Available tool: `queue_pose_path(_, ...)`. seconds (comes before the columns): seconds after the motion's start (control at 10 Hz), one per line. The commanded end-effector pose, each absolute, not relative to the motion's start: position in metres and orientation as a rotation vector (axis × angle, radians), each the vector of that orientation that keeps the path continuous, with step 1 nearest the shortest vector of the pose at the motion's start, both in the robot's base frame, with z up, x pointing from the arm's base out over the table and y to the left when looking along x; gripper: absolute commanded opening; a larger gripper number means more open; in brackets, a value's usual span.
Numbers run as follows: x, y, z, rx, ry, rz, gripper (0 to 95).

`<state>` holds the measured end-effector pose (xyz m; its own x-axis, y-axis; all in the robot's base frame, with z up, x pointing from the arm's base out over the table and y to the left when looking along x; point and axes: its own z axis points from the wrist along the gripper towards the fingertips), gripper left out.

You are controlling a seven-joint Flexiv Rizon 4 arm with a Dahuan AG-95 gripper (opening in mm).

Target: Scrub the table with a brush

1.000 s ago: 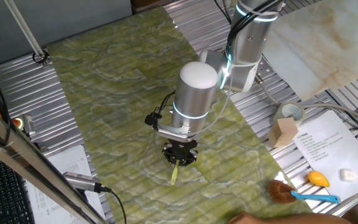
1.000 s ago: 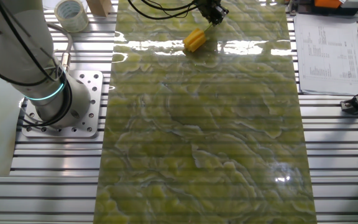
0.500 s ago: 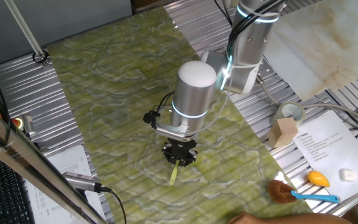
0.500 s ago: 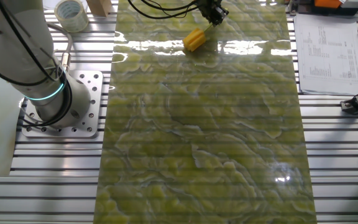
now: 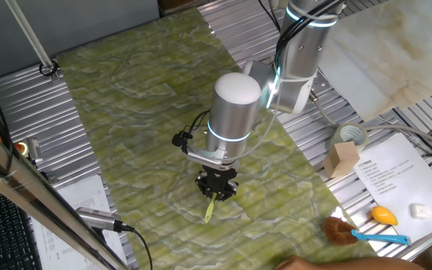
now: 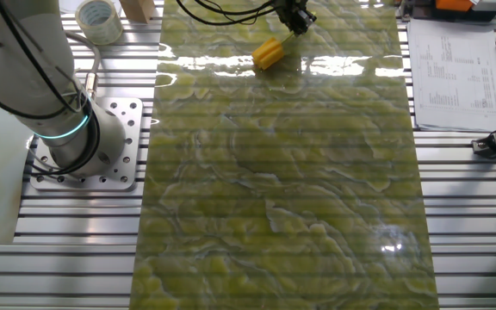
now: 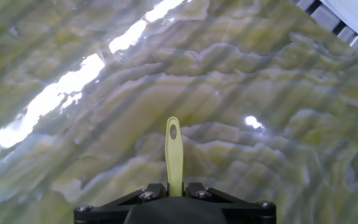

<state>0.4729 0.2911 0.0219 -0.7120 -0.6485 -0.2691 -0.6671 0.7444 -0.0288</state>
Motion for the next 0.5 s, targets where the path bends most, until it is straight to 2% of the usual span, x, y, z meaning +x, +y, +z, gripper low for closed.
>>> queue_pose_path(0.1, 0.4728, 0.2917, 0.0223, -0.951, 2.712, 0.104, 0.0)
queue_pose_path(0.5, 0.4725, 0.2936, 0.0228, -0.858, 2.740, 0.111, 0.0)
